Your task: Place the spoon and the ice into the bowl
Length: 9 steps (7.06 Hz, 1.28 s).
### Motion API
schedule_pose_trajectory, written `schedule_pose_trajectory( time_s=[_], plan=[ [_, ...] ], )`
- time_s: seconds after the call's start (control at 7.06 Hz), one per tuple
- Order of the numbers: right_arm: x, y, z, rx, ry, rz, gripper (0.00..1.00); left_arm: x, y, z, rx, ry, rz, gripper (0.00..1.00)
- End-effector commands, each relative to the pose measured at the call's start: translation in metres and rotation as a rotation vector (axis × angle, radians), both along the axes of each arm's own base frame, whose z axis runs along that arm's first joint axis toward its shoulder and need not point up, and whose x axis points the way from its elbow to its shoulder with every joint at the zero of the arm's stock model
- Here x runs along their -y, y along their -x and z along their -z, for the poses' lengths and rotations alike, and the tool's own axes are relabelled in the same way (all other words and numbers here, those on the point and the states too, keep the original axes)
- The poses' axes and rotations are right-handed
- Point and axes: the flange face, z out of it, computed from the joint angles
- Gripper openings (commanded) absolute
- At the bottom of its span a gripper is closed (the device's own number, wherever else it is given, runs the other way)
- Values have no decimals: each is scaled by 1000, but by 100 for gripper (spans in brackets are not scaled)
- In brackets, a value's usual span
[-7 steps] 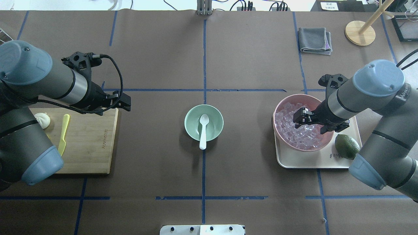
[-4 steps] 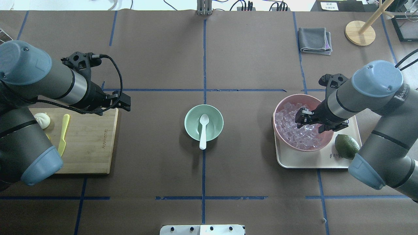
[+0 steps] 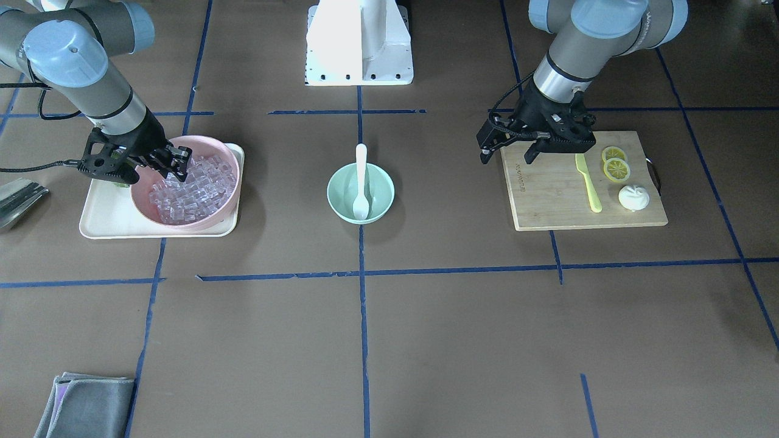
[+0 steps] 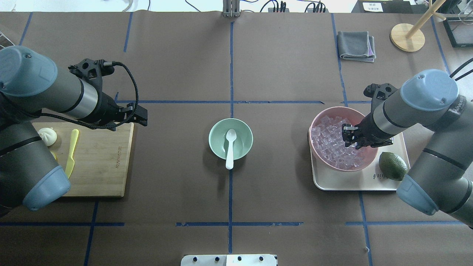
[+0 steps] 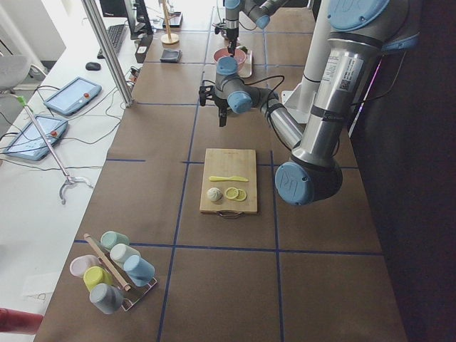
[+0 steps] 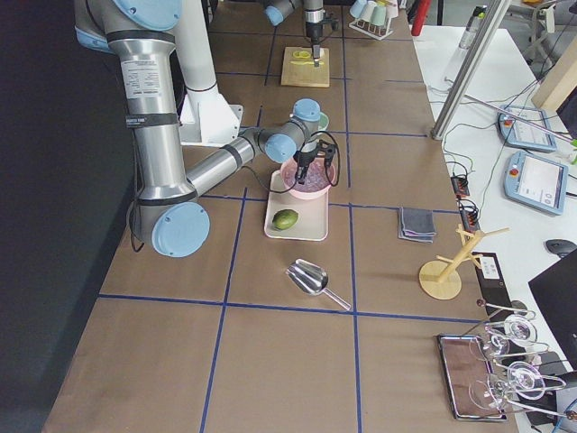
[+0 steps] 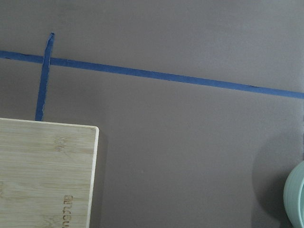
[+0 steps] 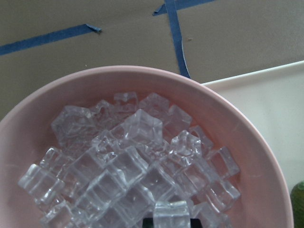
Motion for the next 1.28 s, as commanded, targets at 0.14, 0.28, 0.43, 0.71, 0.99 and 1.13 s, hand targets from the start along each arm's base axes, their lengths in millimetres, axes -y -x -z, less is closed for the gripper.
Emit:
schedule_pose_trajectory(
  time_s=[0.14,0.28,0.43,0.71,0.99,1.13],
  plan=[
    [-4,-16,67,101,-64,-28,0,-1,1,2,-4,-4,0,96],
    [-11,18,97,139,-37,-38,0,-4,7,0,-3,-3,3,96],
    [-19,68,135,168,-27,-73,0,-10,18,-11,7,5,8,99],
    [-22,143,186,208,33,-111,0,-8,30,-21,20,18,24,99],
    [-9,189,205,189,14,-147,1,-10,34,-25,24,21,28,99],
    [-3,202,213,197,10,-145,2,-10,34,-24,23,20,28,99]
  ],
)
